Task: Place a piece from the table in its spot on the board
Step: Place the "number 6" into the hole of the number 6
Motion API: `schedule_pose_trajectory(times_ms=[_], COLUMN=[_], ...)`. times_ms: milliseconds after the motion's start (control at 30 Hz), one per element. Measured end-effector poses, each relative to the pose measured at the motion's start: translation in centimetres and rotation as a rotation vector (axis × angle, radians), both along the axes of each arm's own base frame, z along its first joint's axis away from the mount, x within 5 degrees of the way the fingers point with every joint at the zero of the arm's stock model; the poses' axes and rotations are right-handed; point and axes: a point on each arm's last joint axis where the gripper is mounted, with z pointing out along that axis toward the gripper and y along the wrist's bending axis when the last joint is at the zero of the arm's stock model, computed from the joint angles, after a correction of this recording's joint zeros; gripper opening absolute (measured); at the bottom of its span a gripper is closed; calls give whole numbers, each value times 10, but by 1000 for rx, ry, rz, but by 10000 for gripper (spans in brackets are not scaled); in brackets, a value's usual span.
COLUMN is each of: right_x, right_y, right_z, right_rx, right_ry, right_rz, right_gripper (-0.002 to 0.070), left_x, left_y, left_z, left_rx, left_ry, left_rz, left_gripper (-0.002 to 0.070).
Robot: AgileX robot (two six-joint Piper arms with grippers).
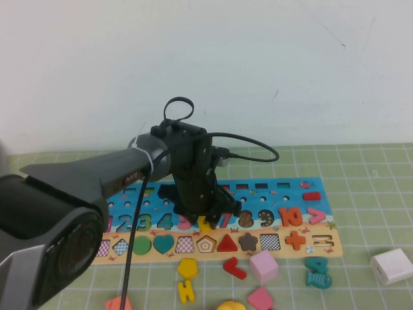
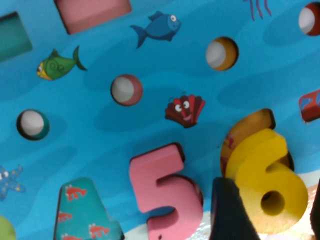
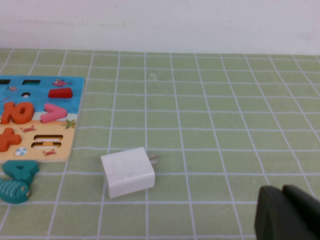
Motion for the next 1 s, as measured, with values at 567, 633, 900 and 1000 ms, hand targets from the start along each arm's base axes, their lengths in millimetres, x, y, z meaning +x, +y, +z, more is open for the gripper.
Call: schedule_pose_trajectory(times_ms=[567,633,900,1000], right_x=[0,0,0,0], right_y=[0,0,0,0], right_z=[0,0,0,0], right_rx=[0,0,0,0], right_ry=[0,0,0,0], right_rz=[0,0,0,0], right_gripper=[-1,-1,-1,-1], left_x=[5,6,10,11], left_y=[-3,-3,-2,-1], left_z=[2,2,3,3], left_rx=[-33,-38,-16,-7], left_ry=[-57,-69,-120,-124], left_rz=[5,6,-17,-23], left_gripper=[253,246,239,239])
